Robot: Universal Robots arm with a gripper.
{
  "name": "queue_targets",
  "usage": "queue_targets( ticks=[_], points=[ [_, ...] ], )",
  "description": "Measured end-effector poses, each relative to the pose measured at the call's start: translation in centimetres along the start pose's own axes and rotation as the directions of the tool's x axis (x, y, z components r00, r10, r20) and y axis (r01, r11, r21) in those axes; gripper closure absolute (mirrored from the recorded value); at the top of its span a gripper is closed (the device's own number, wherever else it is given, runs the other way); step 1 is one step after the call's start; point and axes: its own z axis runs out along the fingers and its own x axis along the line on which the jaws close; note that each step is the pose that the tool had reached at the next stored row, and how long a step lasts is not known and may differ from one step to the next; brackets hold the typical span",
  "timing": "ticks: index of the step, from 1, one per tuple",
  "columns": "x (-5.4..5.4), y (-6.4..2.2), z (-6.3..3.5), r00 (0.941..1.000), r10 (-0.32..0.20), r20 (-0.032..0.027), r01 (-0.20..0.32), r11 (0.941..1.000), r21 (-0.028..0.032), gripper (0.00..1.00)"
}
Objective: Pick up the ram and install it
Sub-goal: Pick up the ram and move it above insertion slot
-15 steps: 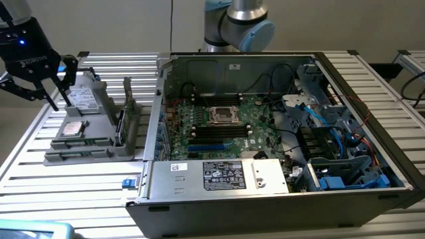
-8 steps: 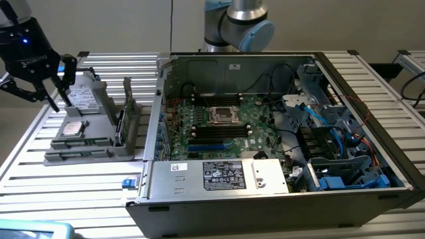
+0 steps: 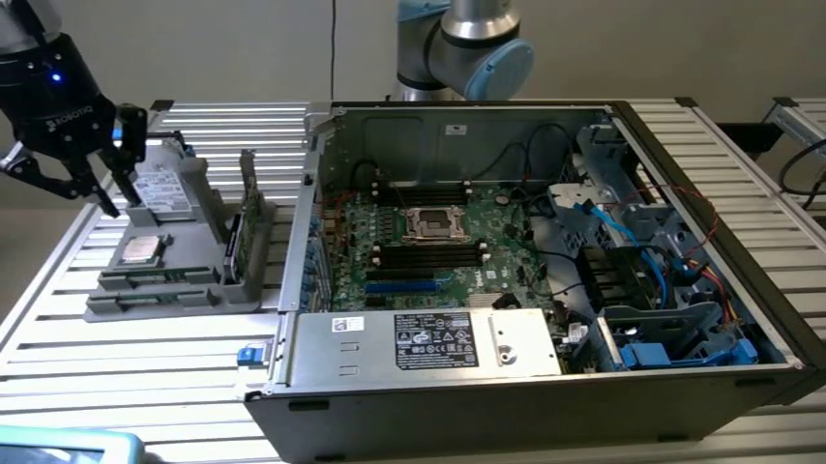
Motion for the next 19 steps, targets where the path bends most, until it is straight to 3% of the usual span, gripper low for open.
queue_targets(
  ticks=[5, 9, 14, 19],
  points=[
    [0.0, 0.0, 0.03, 0.9958, -0.091, 0.0072, 0.091, 0.9958, 0.0028, 0.67],
    [0.0, 0.0, 0.05, 0.9867, -0.162, 0.0125, 0.162, 0.9867, 0.0053, 0.67],
    [0.0, 0.0, 0.09, 0.9677, -0.252, 0.0191, 0.251, 0.9678, 0.0092, 0.67],
    [0.0, 0.01, 0.13, 0.9405, -0.339, 0.0254, 0.338, 0.9409, 0.0137, 0.67]
  ],
)
